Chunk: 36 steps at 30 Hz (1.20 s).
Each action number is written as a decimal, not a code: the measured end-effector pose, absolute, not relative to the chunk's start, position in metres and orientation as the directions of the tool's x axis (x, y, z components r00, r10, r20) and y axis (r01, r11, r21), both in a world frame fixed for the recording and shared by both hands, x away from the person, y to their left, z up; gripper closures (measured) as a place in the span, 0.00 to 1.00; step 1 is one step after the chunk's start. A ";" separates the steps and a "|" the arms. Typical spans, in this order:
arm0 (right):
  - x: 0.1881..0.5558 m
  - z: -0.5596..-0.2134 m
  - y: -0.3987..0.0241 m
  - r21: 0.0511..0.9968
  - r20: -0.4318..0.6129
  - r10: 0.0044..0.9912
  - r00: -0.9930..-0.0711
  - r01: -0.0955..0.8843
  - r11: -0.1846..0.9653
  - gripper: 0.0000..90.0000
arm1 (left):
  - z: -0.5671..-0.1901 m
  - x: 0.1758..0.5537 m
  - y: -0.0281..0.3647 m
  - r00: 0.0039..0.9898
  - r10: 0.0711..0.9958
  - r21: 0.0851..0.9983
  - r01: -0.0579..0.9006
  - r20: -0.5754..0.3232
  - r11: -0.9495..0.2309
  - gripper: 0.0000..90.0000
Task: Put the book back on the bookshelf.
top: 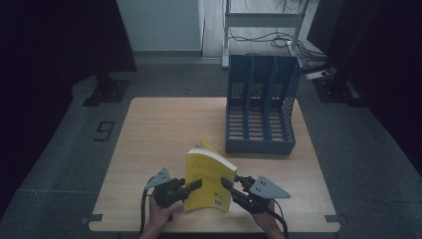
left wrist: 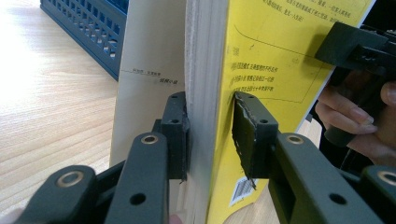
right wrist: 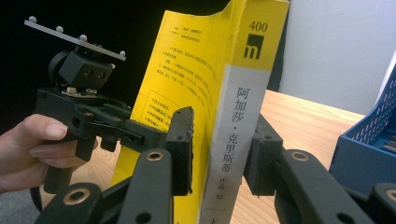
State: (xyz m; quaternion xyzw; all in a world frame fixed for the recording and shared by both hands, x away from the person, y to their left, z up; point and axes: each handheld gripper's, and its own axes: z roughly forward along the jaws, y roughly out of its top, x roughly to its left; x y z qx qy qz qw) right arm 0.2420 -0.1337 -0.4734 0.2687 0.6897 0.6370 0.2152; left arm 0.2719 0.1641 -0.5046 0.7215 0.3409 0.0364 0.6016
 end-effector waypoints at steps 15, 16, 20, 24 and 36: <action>0.240 -0.469 -0.134 0.992 0.007 0.672 -0.740 0.090 0.088 0.80 | -0.505 0.272 0.162 0.770 0.532 0.896 0.442 -0.352 -0.047 0.71; 0.240 -0.468 -0.134 0.992 0.004 0.673 -0.740 0.088 0.090 0.80 | -0.505 0.272 0.161 0.770 0.534 0.896 0.441 -0.351 -0.047 0.70; 0.237 -0.463 -0.135 0.991 -0.054 0.670 -0.741 0.042 0.126 0.81 | -0.506 0.272 0.157 0.768 0.549 0.901 0.429 -0.331 -0.057 0.63; 0.234 -0.459 -0.135 0.989 -0.081 0.667 -0.740 0.022 0.144 0.82 | -0.505 0.272 0.160 0.760 0.556 0.904 0.427 -0.337 -0.036 0.62; 0.236 -0.459 -0.137 0.991 -0.044 0.638 -0.769 0.046 0.123 0.82 | -0.503 0.272 0.163 0.753 0.569 0.908 0.419 -0.332 -0.024 0.65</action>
